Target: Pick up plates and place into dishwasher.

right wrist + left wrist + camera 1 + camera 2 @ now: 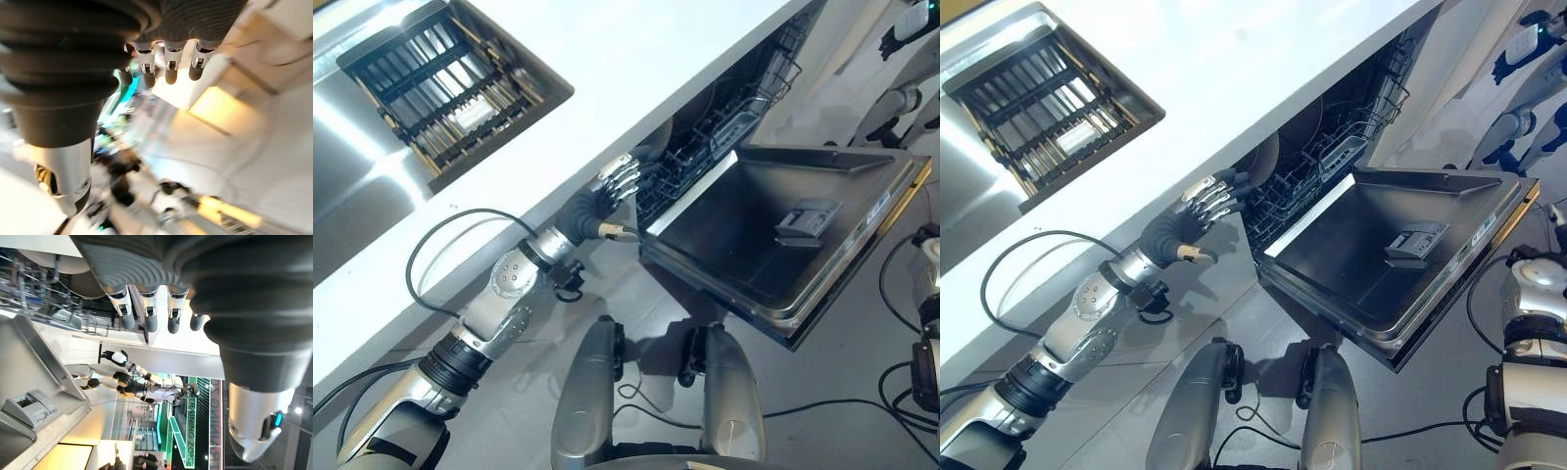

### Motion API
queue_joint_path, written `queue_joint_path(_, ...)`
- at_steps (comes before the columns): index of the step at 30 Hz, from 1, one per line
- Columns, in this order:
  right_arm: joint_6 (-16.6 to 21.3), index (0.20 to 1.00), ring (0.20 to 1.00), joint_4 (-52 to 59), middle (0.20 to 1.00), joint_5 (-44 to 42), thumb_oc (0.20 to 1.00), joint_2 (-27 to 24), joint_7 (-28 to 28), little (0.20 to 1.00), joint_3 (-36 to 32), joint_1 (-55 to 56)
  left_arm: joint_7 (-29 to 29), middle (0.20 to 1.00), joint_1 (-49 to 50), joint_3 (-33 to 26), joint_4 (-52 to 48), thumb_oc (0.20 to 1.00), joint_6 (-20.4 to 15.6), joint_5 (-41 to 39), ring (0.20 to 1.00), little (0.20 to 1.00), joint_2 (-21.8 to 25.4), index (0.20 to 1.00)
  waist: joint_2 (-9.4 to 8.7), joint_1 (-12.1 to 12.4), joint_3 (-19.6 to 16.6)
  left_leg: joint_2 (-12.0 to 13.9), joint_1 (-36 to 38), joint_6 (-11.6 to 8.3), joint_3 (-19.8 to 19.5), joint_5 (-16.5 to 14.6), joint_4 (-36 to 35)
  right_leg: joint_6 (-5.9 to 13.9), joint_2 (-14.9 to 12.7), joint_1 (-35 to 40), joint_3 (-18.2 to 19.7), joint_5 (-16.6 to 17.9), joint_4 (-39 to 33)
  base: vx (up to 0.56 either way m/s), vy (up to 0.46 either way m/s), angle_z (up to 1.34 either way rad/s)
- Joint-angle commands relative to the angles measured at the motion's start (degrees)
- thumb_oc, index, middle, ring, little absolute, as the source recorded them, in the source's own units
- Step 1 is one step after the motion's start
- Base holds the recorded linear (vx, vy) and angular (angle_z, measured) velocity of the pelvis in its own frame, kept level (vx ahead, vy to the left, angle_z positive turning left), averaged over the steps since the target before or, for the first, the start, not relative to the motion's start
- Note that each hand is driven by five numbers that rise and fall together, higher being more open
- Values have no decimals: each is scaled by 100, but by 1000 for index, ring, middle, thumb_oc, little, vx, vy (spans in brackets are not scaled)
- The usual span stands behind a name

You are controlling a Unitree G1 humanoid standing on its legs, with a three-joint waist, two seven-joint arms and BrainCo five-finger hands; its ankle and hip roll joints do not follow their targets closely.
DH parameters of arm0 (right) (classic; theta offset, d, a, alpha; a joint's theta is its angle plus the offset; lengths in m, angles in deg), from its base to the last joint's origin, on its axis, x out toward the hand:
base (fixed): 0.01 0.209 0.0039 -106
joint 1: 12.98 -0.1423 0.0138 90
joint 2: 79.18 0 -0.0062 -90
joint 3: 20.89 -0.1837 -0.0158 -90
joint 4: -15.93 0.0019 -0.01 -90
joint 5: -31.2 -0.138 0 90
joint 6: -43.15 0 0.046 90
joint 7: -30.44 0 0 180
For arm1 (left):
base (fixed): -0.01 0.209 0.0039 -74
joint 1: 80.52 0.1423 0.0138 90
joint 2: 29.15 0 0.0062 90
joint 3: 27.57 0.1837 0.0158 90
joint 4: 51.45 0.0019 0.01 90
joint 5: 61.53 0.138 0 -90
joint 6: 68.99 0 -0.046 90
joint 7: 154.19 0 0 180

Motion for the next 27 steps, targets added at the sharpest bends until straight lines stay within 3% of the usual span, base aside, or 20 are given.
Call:
queue_joint_path(1,215,1000,1000,-245,1000,-807,1000,79,-653,1000,-106,273,-54,1000,234,-1,-446,1000,-390,35,1000,1000,-247,1000,213,1,-217,-276,292,576,470,-580,-158,-379,257,263,21,-18,-178,0,0,0)
queue_joint_path(2,-69,1000,1000,-395,1000,-1182,1000,254,-969,1000,-83,333,-83,1000,172,45,-439,1000,-338,33,1000,1000,-272,1000,219,10,-207,-280,296,575,470,-578,-154,-389,252,268,16,-22,-173,0,0,0)
queue_joint_path(5,-381,1000,1000,-736,1000,-1703,1000,570,-1435,1000,-16,469,-123,1000,131,91,-446,1000,-223,53,1000,1000,-335,1000,240,42,-201,-292,312,574,446,-577,-138,-414,246,273,5,-39,-138,13,-36,0)
queue_joint_path(9,-971,1000,1000,-1054,1000,-2223,1000,1191,-2534,1000,392,451,-145,1000,95,181,-480,1000,-157,100,1000,1000,-558,1000,317,132,-170,-361,401,561,349,-491,-234,-459,260,346,-17,-37,-127,38,-25,3)
queue_joint_path(15,-837,1000,1000,-896,1000,-2948,1000,1542,-4392,1000,949,107,44,1000,65,58,-524,1000,-33,39,1000,1000,-526,1000,393,297,-140,-466,463,536,263,-371,-379,-481,174,387,-112,-62,-68,-4,-25,3)
queue_joint_path(16,-811,1000,1000,-794,1000,-3099,1000,1610,-4953,1000,1029,32,82,1000,57,-1,-507,1000,5,0,1000,1000,-493,1000,396,332,-140,-481,458,532,244,-362,-381,-478,152,379,-137,-66,-47,-22,-43,2)
queue_joint_path(20,-599,1000,1000,-312,1000,-3384,1000,1753,-6029,1000,1290,-174,352,1000,144,-226,-457,1000,107,-140,1000,1000,-415,1000,369,400,-155,-475,480,501,206,-337,-404,-451,91,399,-213,-67,-23,-8,-28,0)
queue_joint_path(27,-309,1000,1000,1386,1000,-3723,1000,1886,-6775,1000,1583,-377,749,1000,383,-542,-435,1000,204,-217,1000,1000,-401,1000,279,452,-199,-441,516,466,153,-354,-349,-406,20,442,-290,-78,32,8,-26,-17)
